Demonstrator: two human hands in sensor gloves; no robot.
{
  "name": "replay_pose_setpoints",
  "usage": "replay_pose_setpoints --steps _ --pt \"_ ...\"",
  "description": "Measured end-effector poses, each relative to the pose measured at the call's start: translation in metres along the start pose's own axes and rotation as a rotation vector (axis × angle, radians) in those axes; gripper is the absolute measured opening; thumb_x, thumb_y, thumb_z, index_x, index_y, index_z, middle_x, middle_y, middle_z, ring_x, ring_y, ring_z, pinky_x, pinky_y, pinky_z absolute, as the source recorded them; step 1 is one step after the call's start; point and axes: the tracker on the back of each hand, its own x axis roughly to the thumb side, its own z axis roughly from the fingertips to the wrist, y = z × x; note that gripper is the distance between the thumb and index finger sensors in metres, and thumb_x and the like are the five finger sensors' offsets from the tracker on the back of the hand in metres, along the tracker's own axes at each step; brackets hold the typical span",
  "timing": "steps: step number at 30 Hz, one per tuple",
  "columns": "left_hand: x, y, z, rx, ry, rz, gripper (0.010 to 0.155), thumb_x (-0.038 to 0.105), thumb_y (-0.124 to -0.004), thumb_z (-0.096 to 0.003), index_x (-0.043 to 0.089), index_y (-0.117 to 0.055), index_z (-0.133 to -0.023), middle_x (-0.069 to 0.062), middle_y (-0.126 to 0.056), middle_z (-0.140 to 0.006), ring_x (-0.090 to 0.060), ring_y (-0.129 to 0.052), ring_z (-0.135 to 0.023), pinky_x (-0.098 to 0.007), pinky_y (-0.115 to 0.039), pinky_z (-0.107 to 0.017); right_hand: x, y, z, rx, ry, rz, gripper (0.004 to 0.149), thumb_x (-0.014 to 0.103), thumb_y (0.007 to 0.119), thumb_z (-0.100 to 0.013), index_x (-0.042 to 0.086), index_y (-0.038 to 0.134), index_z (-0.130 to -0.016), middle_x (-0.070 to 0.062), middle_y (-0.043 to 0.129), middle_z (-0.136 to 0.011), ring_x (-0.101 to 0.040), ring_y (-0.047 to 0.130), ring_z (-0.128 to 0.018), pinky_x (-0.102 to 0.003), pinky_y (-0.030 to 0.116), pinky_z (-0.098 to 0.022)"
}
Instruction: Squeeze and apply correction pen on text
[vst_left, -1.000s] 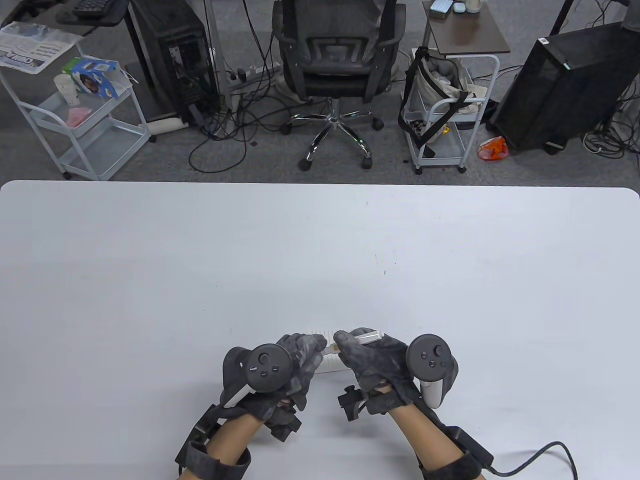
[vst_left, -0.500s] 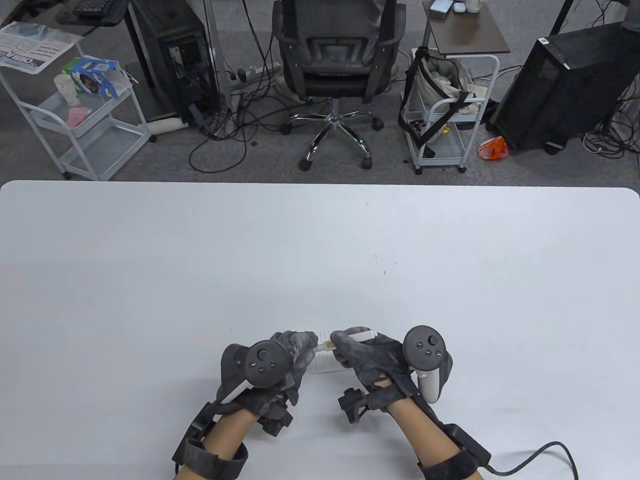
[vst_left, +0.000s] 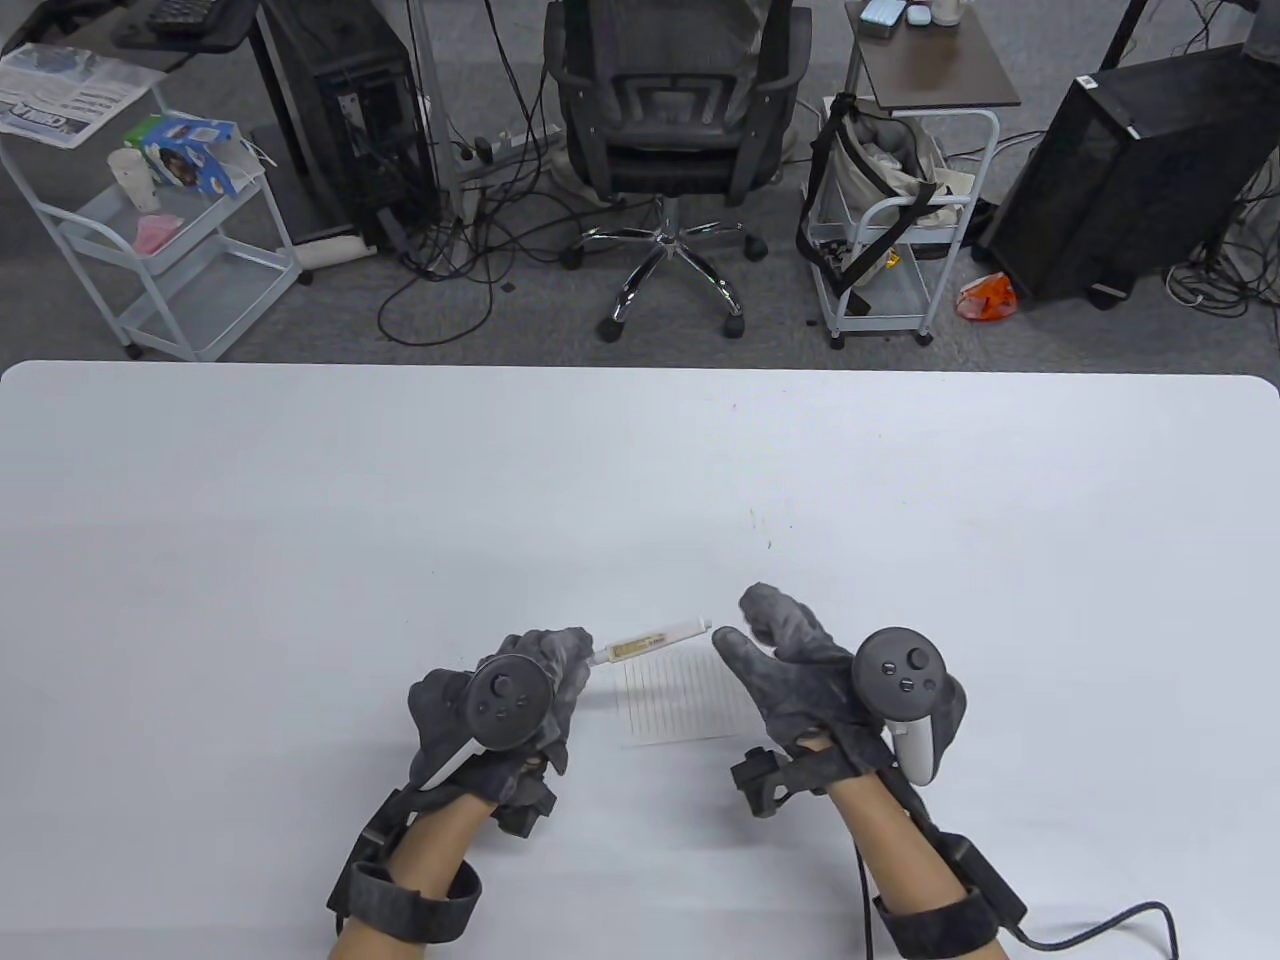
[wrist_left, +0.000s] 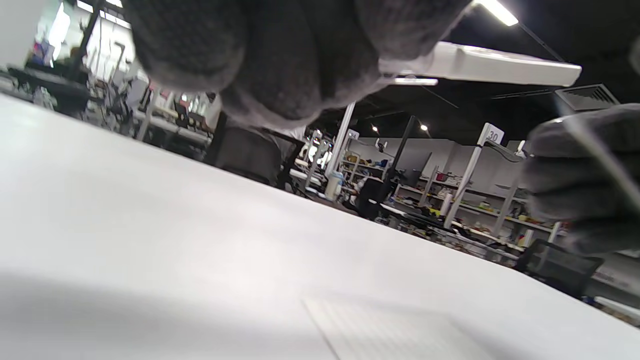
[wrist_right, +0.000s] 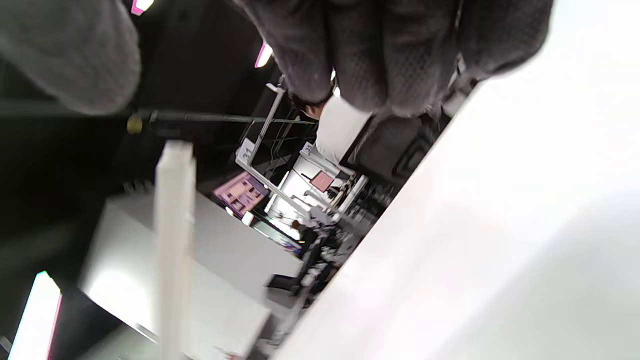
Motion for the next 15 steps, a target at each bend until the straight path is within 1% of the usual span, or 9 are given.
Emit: replay_pose_setpoints --steps 1,2,4,6,9,11,13,15 --pt "-0.002 0.004 -0.005 0.015 0.014 -0.037 0.046 0.037 -0.075 -0.0407 0.019 -0.077 -0.083 -0.003 -0.095 -0.07 -0.022 -0.101 -0.055 -0.041 -0.09 -0.047 0.001 -0.01 0.0 0.007 -0.019 0.177 0.086 0.07 0.076 -0.041 0.016 0.054 -0.104 -0.015 0.063 -0.11 -0.044 0.063 -0.098 -0.062 0.057 -0.072" --pt "-0.003 0.006 -0.008 0.02 0.021 -0.055 0.046 0.037 -0.075 -0.0408 0.019 -0.077 -0.083 -0.003 -0.095 -0.07 -0.022 -0.101 -0.055 -0.041 -0.089 -0.047 0.0 -0.016 0.0 0.017 -0.019 0.29 0.088 0.072 0.073 -0.041 0.02 0.046 -0.107 -0.013 0.054 -0.115 -0.043 0.053 -0.104 -0.063 0.051 -0.075" --pt "-0.004 0.013 -0.019 0.026 0.039 -0.132 0.046 0.037 -0.075 -0.0407 0.019 -0.077 -0.083 -0.003 -0.095 -0.07 -0.022 -0.101 -0.055 -0.041 -0.089 -0.047 -0.004 -0.028 0.002 0.018 0.0 0.607 0.087 0.075 0.067 -0.041 0.027 0.037 -0.108 -0.005 0.04 -0.121 -0.037 0.035 -0.111 -0.063 0.039 -0.079" --pt "-0.002 0.017 -0.032 0.021 0.061 -0.198 0.047 0.037 -0.075 -0.0406 0.019 -0.077 -0.083 -0.003 -0.095 -0.07 -0.022 -0.101 -0.055 -0.041 -0.089 -0.048 -0.012 -0.034 0.006 -0.004 -0.02 0.766 0.087 0.075 0.065 -0.041 0.03 0.035 -0.108 -0.002 0.035 -0.122 -0.035 0.029 -0.112 -0.062 0.034 -0.08" --pt "0.001 0.016 -0.052 -0.017 0.098 -0.257 0.046 0.038 -0.075 -0.0405 0.02 -0.077 -0.084 -0.002 -0.095 -0.071 -0.022 -0.101 -0.056 -0.041 -0.089 -0.049 -0.026 -0.036 0.014 -0.007 -0.021 0.831 0.086 0.075 0.066 -0.04 0.03 0.036 -0.108 0.0 0.031 -0.123 -0.033 0.023 -0.112 -0.062 0.029 -0.08" --pt "0.005 0.01 -0.066 -0.032 0.121 -0.292 0.047 0.038 -0.075 -0.0404 0.021 -0.077 -0.084 -0.001 -0.095 -0.071 -0.021 -0.101 -0.057 -0.041 -0.089 -0.05 -0.035 -0.034 0.018 0.032 -0.008 0.837 0.085 0.074 0.066 -0.04 0.031 0.037 -0.107 0.001 0.03 -0.123 -0.032 0.02 -0.112 -0.062 0.027 -0.08" --pt "0.007 -0.002 -0.08 -0.061 0.143 -0.326 0.047 0.038 -0.075 -0.0403 0.021 -0.077 -0.084 -0.001 -0.095 -0.071 -0.021 -0.101 -0.057 -0.041 -0.089 -0.05 -0.042 -0.031 0.021 0.09 0.02 0.867 0.085 0.074 0.065 -0.04 0.031 0.035 -0.107 0.003 0.026 -0.122 -0.032 0.017 -0.111 -0.062 0.026 -0.079" --pt "0.008 -0.015 -0.088 -0.094 0.152 -0.36 0.047 0.038 -0.075 -0.0402 0.021 -0.077 -0.084 -0.001 -0.095 -0.071 -0.021 -0.101 -0.057 -0.041 -0.089 -0.05 -0.043 -0.03 0.022 0.087 0.017 0.863 0.085 0.074 0.065 -0.04 0.031 0.036 -0.107 0.003 0.026 -0.122 -0.032 0.017 -0.111 -0.062 0.026 -0.079"
